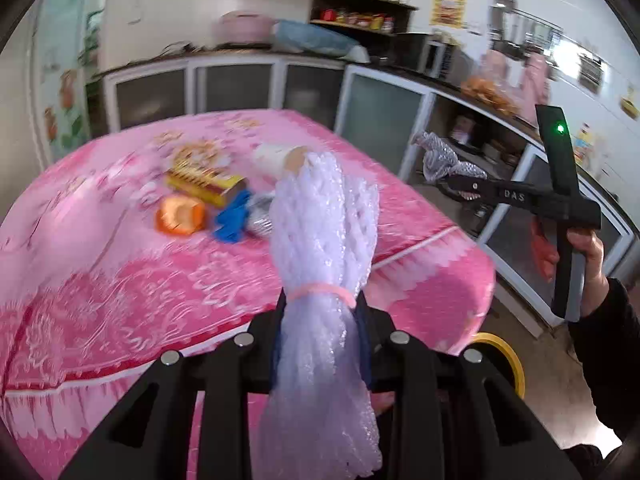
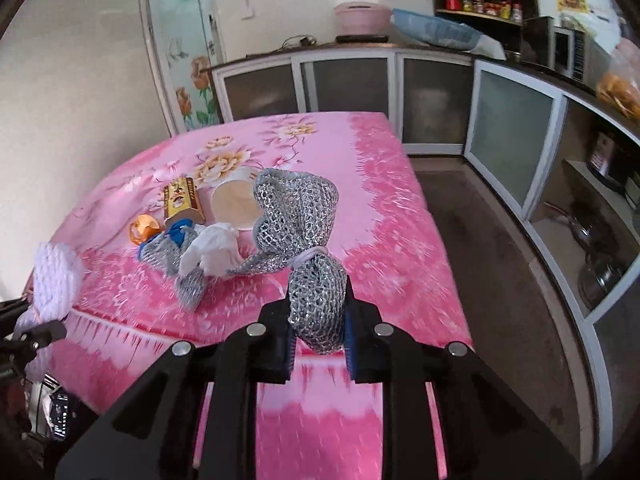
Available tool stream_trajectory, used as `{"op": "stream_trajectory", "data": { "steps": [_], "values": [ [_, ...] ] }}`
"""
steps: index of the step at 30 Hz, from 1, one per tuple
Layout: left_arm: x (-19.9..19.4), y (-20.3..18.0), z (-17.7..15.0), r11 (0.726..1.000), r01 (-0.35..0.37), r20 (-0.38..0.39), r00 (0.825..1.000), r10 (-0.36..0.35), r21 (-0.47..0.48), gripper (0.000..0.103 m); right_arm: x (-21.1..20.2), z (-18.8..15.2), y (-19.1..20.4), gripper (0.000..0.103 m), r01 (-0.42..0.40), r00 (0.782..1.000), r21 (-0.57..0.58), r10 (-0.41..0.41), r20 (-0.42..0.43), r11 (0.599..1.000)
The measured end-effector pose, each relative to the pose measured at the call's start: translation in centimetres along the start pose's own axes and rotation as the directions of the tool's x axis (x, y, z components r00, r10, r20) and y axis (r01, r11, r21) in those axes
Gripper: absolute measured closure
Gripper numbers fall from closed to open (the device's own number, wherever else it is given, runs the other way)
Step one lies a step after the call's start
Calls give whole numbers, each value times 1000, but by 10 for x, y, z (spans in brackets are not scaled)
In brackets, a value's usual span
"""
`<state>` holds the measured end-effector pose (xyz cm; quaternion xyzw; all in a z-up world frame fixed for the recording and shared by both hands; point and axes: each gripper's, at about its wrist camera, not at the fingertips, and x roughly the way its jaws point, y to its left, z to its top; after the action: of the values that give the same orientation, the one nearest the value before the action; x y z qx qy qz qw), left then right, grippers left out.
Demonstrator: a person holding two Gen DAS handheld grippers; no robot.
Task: Collect trash
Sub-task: 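Grasp the white foam net with the left tool while the right tool grasps a silver mesh scrubber, then carry foam net and mesh scrubber over the yellow bin and release both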
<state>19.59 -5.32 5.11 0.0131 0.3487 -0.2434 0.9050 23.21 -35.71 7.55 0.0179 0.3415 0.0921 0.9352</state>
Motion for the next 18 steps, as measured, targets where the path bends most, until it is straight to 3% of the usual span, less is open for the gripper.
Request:
{"op": "stream_trajectory", "data": {
  "steps": [4,9,14,18],
  "values": [
    [2,-31,2,996,59,-3,998,-59,69,76,-46,-27,-25,85,50,998,47,-51,27,998],
    [14,-82,4,971,170,-7,985,-171,168,76,-107,-77,-63,85,169,985,116,-173,25,979],
    [37,-146,4,913,322,-52,946,-320,250,76,-151,-133,-95,85,289,957,190,-288,-31,938],
    [62,-201,-6,857,408,-114,912,-393,314,76,-169,-179,-116,85,355,935,257,-341,-97,899]
  ]
}}
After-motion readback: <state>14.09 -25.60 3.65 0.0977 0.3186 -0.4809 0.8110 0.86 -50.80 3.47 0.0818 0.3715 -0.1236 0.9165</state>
